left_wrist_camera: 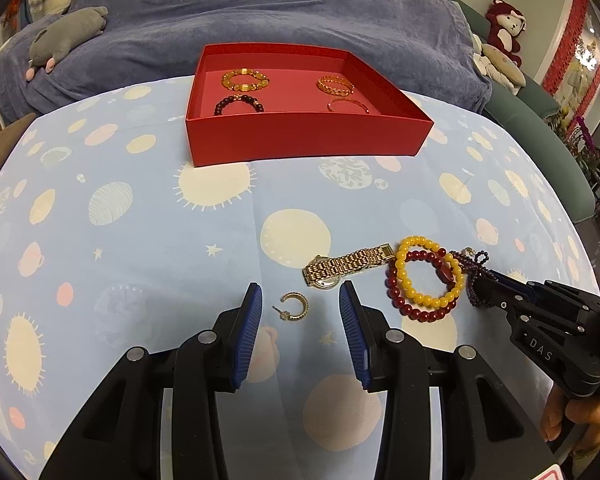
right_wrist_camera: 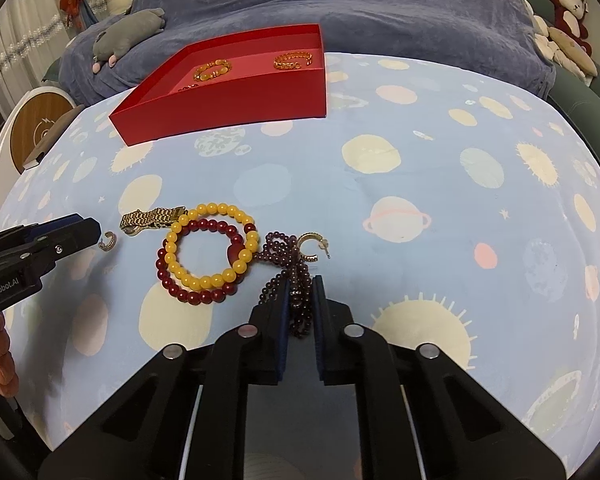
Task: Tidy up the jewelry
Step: 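Grasp the dark garnet bead strand with the right tool while the left tool grasps the gold watch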
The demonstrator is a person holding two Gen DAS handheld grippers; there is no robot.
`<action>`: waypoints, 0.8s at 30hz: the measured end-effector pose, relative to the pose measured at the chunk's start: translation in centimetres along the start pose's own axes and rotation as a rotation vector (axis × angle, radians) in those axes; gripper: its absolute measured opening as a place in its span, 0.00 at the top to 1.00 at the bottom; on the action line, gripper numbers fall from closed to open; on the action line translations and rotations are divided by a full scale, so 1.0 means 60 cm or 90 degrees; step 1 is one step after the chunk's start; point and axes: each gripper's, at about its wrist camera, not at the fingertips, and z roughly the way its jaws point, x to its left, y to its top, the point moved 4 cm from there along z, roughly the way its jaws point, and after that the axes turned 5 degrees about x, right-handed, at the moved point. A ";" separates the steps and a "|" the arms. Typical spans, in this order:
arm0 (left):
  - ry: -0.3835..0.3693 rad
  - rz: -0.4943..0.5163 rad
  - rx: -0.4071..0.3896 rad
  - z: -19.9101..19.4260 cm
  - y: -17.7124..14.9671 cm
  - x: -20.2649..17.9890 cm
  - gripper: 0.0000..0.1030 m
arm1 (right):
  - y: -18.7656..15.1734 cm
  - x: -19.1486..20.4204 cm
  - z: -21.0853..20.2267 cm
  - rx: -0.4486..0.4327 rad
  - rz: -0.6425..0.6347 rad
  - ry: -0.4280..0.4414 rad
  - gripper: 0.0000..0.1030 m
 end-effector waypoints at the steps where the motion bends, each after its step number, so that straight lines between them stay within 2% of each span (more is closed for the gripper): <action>1: 0.000 0.001 0.001 0.002 0.000 -0.001 0.62 | 0.001 -0.002 -0.003 -0.003 0.003 -0.001 0.92; 3: 0.002 0.003 0.002 0.005 0.000 -0.004 0.55 | 0.005 -0.003 -0.009 -0.009 0.008 0.002 0.93; 14: -0.004 0.044 0.008 0.053 0.016 -0.031 0.55 | 0.011 0.005 -0.030 -0.023 0.008 0.022 0.93; 20: 0.007 0.084 -0.031 0.065 0.022 -0.045 0.55 | 0.012 -0.006 -0.032 -0.020 0.023 0.030 0.93; 24: 0.027 0.113 -0.039 0.068 0.016 -0.060 0.55 | 0.013 -0.009 -0.033 -0.020 0.028 0.031 0.93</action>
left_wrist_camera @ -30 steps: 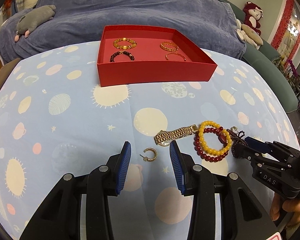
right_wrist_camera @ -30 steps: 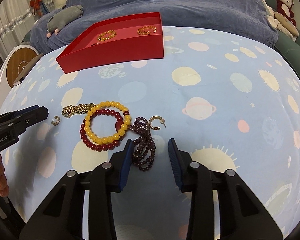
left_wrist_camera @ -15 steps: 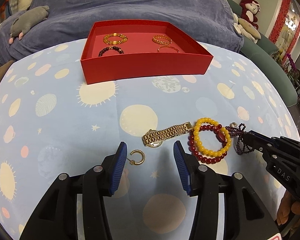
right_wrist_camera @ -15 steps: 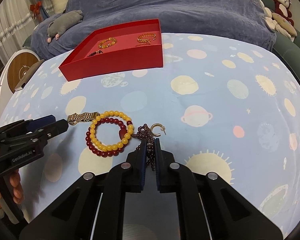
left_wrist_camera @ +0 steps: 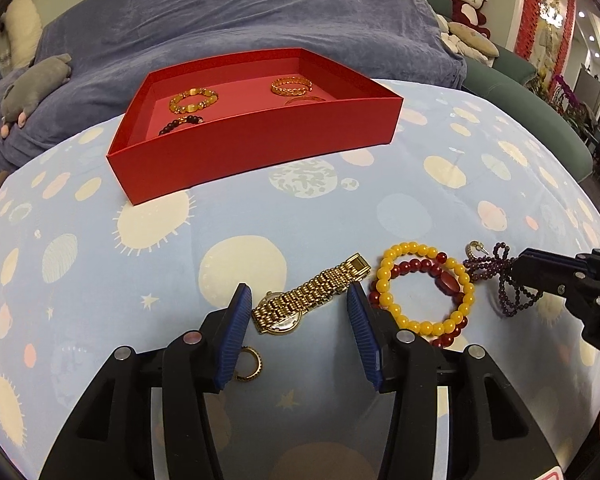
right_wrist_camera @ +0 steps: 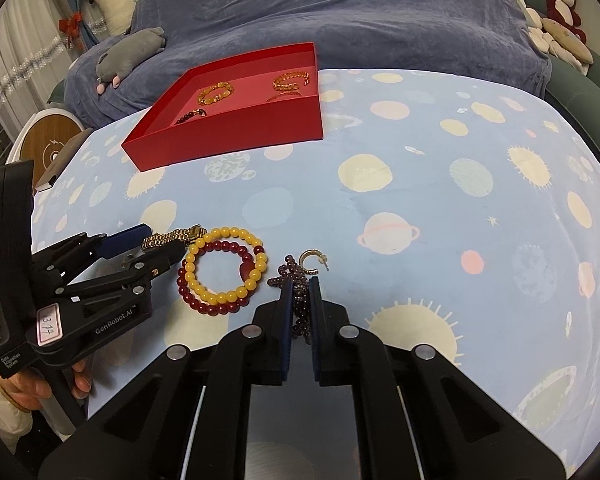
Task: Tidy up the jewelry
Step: 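Grasp the dark garnet bead strand with the right tool while the left tool grasps the gold watch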
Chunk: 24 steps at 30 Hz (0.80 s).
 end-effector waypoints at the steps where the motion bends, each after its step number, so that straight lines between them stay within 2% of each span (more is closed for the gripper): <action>1: -0.001 0.004 0.000 0.000 -0.001 -0.002 0.57 | 0.000 -0.001 0.000 0.000 0.001 0.001 0.93; 5: -0.010 0.005 -0.001 -0.004 -0.003 -0.007 0.79 | 0.001 -0.001 -0.002 -0.002 0.002 0.002 0.93; 6: -0.013 0.005 0.000 -0.005 -0.004 -0.007 0.80 | 0.002 0.000 -0.003 -0.004 0.001 0.002 0.93; 15: -0.055 -0.036 0.020 -0.019 -0.005 -0.004 0.80 | 0.009 0.004 -0.014 -0.019 0.000 0.003 0.94; 22: -0.069 -0.060 0.003 -0.053 0.006 0.008 0.80 | 0.020 -0.003 -0.024 -0.031 0.011 0.006 0.95; 23: -0.069 -0.061 0.002 -0.056 0.006 0.009 0.80 | 0.019 -0.004 -0.019 -0.023 0.011 0.012 0.93; 24: -0.069 -0.061 0.002 -0.057 0.006 0.009 0.80 | 0.016 -0.005 -0.014 -0.015 0.014 0.012 0.88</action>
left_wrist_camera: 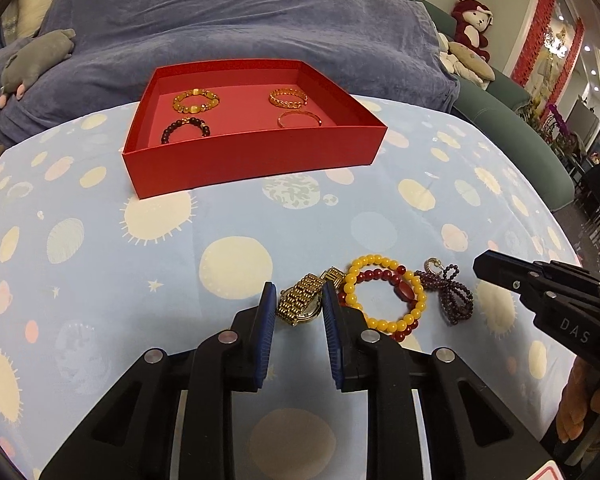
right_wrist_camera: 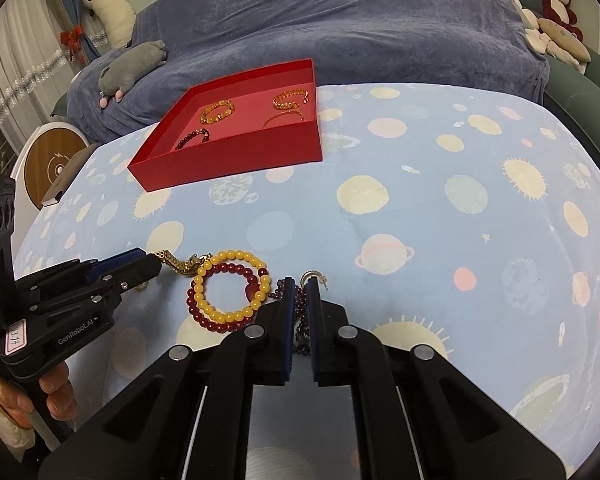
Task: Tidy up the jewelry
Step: 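Grasp the dark garnet bead strand with the right tool while the left tool grasps the gold watch, then lift the garnet strand and gold watch and carry both toward the red box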
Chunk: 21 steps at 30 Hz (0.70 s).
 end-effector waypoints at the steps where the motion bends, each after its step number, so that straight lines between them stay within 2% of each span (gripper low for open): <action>1: 0.002 0.001 0.001 0.000 -0.001 0.001 0.80 | -0.003 -0.001 0.005 0.006 0.003 0.000 0.79; 2: 0.007 0.002 0.003 0.000 -0.001 0.001 0.80 | -0.007 -0.002 0.010 0.009 0.007 -0.003 0.64; 3: 0.009 0.002 0.007 0.002 -0.002 0.001 0.80 | -0.010 -0.003 0.014 0.010 0.010 -0.004 0.57; 8: 0.007 0.000 0.011 0.002 -0.004 0.003 0.80 | -0.017 0.003 0.033 0.031 -0.007 -0.021 0.57; 13: 0.004 -0.002 0.011 0.002 -0.004 0.003 0.80 | -0.023 0.000 0.055 0.050 -0.013 -0.032 0.70; 15: 0.003 -0.003 0.012 0.002 -0.004 0.003 0.80 | -0.022 0.003 0.056 0.047 -0.032 -0.052 0.86; 16: 0.003 -0.004 0.013 0.002 -0.004 0.003 0.80 | -0.021 0.004 0.056 0.048 -0.033 -0.050 0.89; 21: -0.003 -0.013 0.009 -0.008 0.000 0.008 0.80 | -0.013 0.010 0.037 0.023 -0.037 -0.045 0.92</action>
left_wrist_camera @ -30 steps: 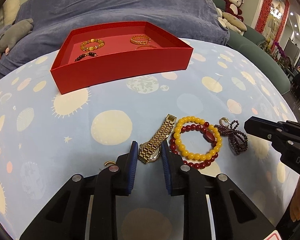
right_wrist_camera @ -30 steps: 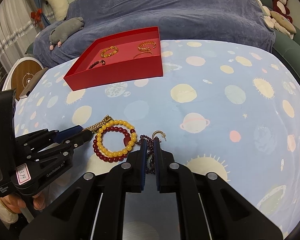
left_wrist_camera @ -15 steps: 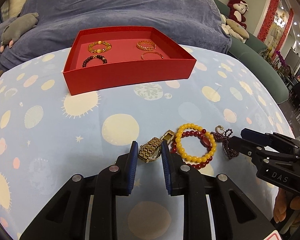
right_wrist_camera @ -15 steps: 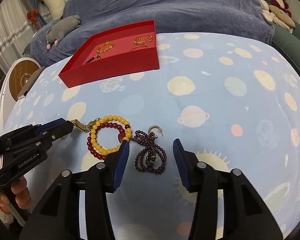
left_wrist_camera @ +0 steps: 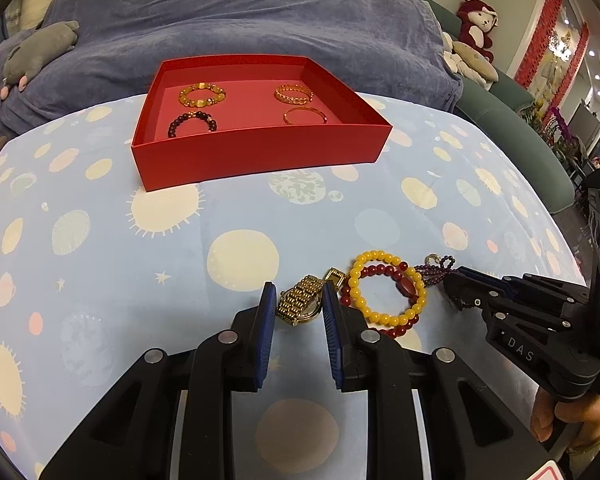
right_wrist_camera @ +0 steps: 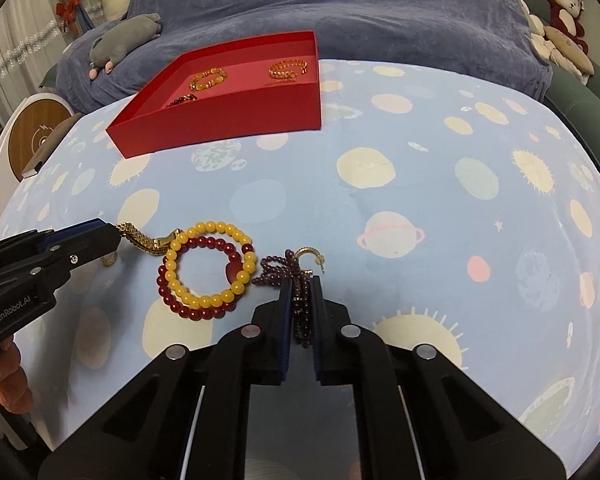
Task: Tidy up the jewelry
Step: 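Lift the garnet strand and gold watch and carry both toward the red box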
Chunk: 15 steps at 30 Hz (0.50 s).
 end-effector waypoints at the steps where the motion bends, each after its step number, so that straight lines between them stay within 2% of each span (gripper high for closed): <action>1: -0.001 -0.001 -0.004 -0.004 0.001 0.000 0.81 | 0.003 0.001 -0.007 -0.008 0.001 0.002 0.92; 3: -0.008 0.000 -0.013 -0.015 0.006 0.000 0.91 | 0.010 0.002 -0.021 -0.021 0.004 0.009 0.92; 15: -0.022 0.006 -0.053 -0.061 0.022 -0.001 0.91 | 0.060 0.002 -0.091 -0.096 0.029 0.030 0.92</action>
